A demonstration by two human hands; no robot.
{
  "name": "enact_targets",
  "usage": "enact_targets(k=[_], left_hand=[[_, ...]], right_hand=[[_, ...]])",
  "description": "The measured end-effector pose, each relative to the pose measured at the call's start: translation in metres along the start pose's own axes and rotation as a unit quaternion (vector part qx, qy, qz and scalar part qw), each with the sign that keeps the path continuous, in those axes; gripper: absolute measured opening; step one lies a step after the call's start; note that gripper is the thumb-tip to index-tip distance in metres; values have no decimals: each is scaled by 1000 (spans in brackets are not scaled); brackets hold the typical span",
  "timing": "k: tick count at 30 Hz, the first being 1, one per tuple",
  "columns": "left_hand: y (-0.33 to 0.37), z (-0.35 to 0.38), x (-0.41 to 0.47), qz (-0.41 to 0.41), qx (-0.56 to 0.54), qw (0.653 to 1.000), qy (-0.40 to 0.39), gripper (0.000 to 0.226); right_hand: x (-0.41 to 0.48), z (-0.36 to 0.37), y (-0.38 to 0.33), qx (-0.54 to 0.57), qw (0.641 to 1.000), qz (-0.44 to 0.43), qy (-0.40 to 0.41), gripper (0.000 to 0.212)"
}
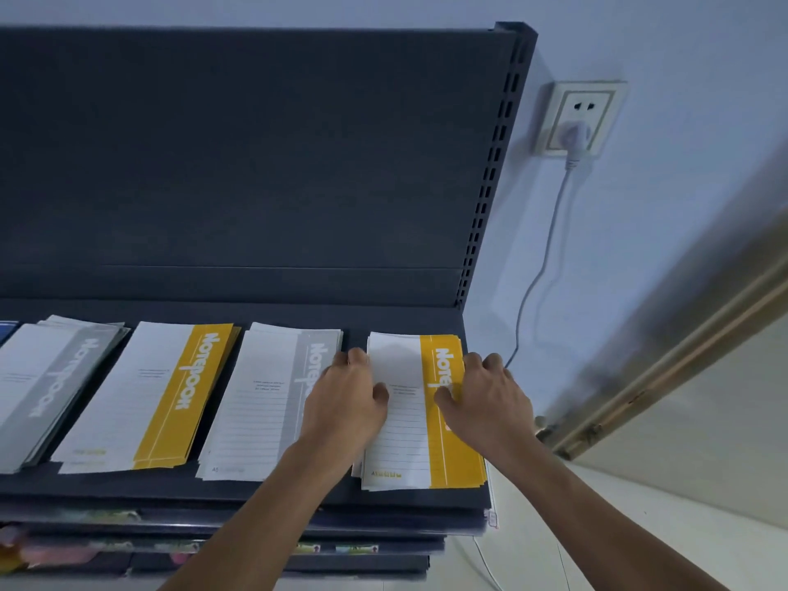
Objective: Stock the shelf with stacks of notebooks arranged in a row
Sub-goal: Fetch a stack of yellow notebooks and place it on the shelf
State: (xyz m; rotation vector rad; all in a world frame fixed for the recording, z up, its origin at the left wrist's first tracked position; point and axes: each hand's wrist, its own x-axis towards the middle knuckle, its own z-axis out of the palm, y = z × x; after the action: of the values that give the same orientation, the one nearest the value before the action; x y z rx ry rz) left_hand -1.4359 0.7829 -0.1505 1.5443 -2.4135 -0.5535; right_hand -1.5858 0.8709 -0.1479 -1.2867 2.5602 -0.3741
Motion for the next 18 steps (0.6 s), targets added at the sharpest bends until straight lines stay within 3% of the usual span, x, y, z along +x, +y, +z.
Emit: enact_targets(k=[9,18], left_hand=[[-25,-26,-12,-9,-13,999,49,42],[-141,-115,-44,-110,-3,986,123,34]], right_hand=[[0,0,-37,-7,994,-107,26,41],[-13,22,-174,30,953,-297,-57,39]])
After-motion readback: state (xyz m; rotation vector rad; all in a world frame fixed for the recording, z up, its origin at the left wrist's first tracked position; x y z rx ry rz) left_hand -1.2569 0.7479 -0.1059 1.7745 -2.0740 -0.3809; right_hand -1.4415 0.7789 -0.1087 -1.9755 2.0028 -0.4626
